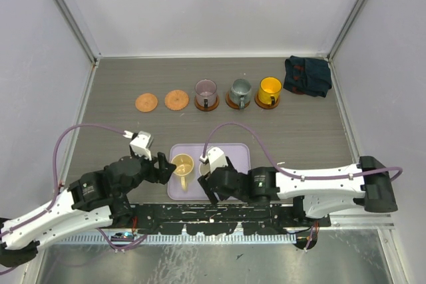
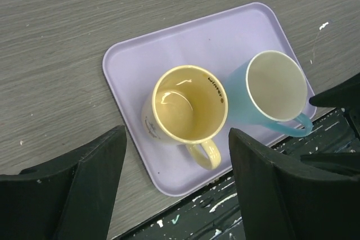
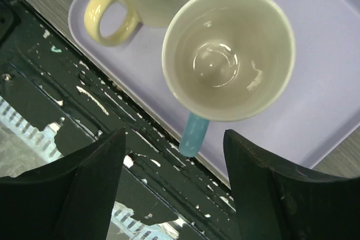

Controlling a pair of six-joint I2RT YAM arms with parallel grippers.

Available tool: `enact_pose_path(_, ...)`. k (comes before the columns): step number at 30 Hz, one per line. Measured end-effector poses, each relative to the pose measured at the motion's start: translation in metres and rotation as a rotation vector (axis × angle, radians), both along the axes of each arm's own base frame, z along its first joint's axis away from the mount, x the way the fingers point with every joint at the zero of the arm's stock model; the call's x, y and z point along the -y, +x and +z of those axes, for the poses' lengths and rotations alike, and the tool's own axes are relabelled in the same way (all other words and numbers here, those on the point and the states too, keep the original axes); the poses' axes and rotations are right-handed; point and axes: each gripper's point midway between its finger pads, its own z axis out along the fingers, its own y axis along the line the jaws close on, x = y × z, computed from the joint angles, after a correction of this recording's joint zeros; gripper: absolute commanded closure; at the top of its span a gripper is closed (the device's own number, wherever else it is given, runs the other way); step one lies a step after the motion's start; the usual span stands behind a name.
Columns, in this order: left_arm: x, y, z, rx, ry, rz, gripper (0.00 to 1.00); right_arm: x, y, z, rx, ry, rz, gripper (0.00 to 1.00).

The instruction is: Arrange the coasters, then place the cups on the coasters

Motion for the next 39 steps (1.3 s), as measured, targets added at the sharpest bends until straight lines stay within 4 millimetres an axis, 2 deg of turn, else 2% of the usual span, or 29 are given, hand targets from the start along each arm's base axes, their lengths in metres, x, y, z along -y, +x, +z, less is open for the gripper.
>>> enact_pose_path(6, -0.008, -0.004, -0.012, -0.028, 0.005, 0.018, 0.25, 0.003, -0.008, -0.022, 0.005, -0.070, -0.056, 0.26)
enact_pose_path(13, -0.012, -0.007, -0.025, -0.056, 0.028, 0.032, 0.24, 0.011, 0.005, -0.028, 0.043, -0.088, -0.170, 0.27)
enact_pose_path(17, -0.012, -0.006, -0.026, -0.060, 0.035, 0.036, 0.24, 0.013, 0.012, -0.032, 0.072, -0.107, -0.211, 0.33)
enact_pose_path(22, -0.013, -0.005, -0.028, -0.061, 0.047, 0.044, 0.24, 0.010, 0.019, -0.043, 0.077, -0.147, -0.239, 0.47)
enact_pose_path(29, -0.014, -0.003, -0.028, -0.056, 0.047, 0.058, 0.24, 0.010, 0.023, -0.048, 0.068, -0.158, -0.266, 0.74)
enact_pose_path(30, -0.015, -0.003, -0.028, -0.057, 0.046, 0.060, 0.24, 0.010, 0.024, -0.048, 0.066, -0.155, -0.272, 0.79)
enact_pose_path(32, -0.015, -0.003, -0.028, -0.056, 0.046, 0.061, 0.24, 0.011, 0.024, -0.048, 0.063, -0.152, -0.279, 0.95)
enact_pose_path(33, -0.015, -0.003, -0.028, -0.056, 0.046, 0.062, 0.24, 0.010, 0.025, -0.048, 0.063, -0.151, -0.281, 0.99)
enact_pose_path(39, -0.016, -0.001, -0.027, -0.049, 0.048, 0.073, 0.24, 0.008, 0.028, -0.047, 0.079, -0.168, -0.290, 0.99)
